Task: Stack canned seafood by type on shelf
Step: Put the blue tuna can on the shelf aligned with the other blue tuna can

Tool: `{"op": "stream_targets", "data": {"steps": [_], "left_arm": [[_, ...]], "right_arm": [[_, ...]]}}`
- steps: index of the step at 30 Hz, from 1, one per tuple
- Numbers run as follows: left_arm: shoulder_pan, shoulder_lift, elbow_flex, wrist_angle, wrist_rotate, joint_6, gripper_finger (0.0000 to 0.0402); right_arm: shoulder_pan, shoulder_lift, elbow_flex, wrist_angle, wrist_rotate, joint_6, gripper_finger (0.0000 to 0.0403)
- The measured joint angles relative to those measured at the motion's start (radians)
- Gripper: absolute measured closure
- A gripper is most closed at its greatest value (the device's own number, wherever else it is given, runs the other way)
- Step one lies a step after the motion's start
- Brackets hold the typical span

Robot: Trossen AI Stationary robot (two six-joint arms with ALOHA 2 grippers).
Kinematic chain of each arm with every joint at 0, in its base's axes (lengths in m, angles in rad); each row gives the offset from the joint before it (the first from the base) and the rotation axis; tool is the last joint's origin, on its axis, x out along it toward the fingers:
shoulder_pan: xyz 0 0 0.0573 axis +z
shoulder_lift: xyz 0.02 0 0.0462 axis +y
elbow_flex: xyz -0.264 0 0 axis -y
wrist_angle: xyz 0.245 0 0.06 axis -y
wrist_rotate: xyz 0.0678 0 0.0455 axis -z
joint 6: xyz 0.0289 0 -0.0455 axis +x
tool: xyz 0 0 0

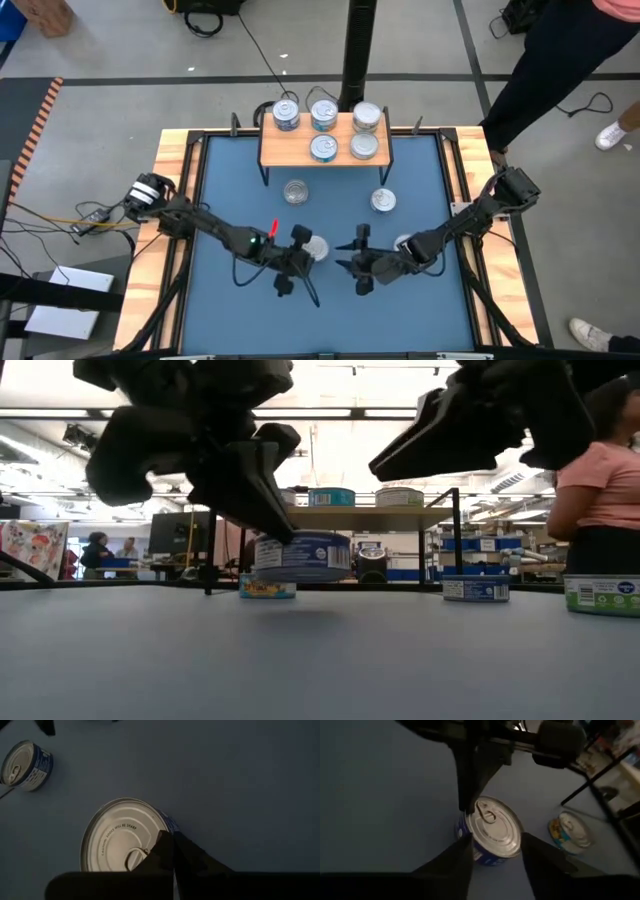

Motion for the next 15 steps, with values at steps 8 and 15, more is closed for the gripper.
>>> {"op": "stream_targets", "data": {"steps": [8,15], "left_arm": [[0.03,-0.006,0.03,0.006,0.052,-0.035,0.0401],[0.047,-0.007,0.06,0.009,0.071,-0.054,0.0401]], "right_arm": [[0.033,0.027,0.0,-0.026,0.111,-0.163,0.0168],[0.062,0.187,0.067,-0.033,0.296,-0.366,0.0149]]}}
